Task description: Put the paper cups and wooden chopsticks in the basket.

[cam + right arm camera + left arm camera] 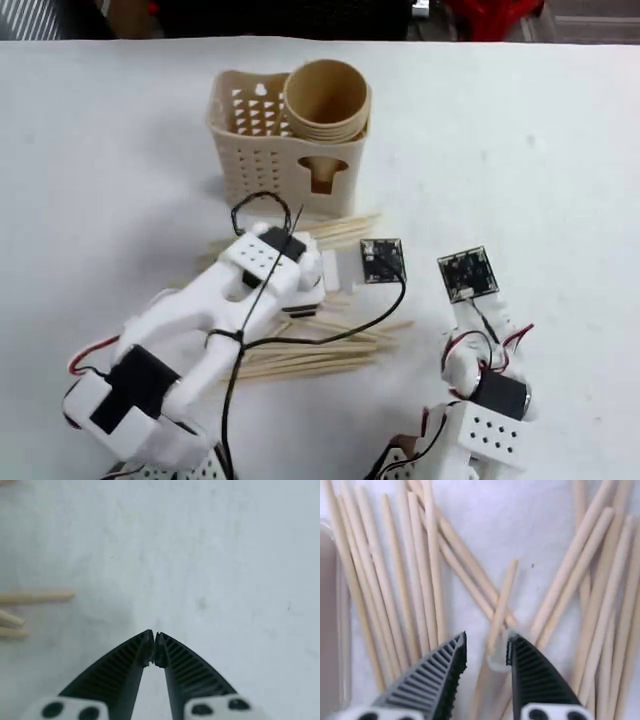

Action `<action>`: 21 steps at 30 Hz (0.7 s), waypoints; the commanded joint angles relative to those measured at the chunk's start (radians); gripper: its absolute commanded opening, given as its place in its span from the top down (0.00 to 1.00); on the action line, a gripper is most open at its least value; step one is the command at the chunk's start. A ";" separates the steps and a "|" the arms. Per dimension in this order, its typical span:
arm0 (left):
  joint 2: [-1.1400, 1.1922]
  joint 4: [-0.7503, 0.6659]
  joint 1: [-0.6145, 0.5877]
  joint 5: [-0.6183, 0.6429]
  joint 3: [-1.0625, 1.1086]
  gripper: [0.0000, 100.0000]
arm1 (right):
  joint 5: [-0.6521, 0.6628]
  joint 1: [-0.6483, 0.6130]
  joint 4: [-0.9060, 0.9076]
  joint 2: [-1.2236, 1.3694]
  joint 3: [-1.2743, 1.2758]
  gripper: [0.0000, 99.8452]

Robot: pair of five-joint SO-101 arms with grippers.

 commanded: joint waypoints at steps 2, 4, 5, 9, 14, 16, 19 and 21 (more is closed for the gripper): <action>0.102 -0.081 -0.002 0.009 -0.012 0.85 | 0.009 -0.001 -0.022 0.010 -0.006 0.98; 0.133 -0.054 -0.012 0.009 -0.055 0.86 | 0.008 -0.001 -0.022 0.004 -0.003 0.98; 0.139 -0.029 -0.012 0.008 -0.075 0.87 | 0.008 -0.001 -0.022 0.004 -0.003 0.98; 0.133 -0.015 -0.002 0.012 -0.091 0.98 | 0.008 -0.001 -0.025 0.002 -0.002 0.98; 0.125 -0.015 -0.004 0.014 -0.094 0.98 | 0.008 -0.001 -0.025 0.002 -0.002 0.98; 0.096 -0.014 -0.004 0.017 -0.094 0.98 | 0.008 -0.001 -0.025 0.002 0.000 0.98; 0.024 0.003 -0.012 0.018 -0.094 0.98 | 0.008 -0.001 -0.025 0.002 0.000 0.98; -0.036 0.051 -0.012 0.018 -0.115 0.98 | 0.008 -0.001 -0.025 0.002 0.000 0.98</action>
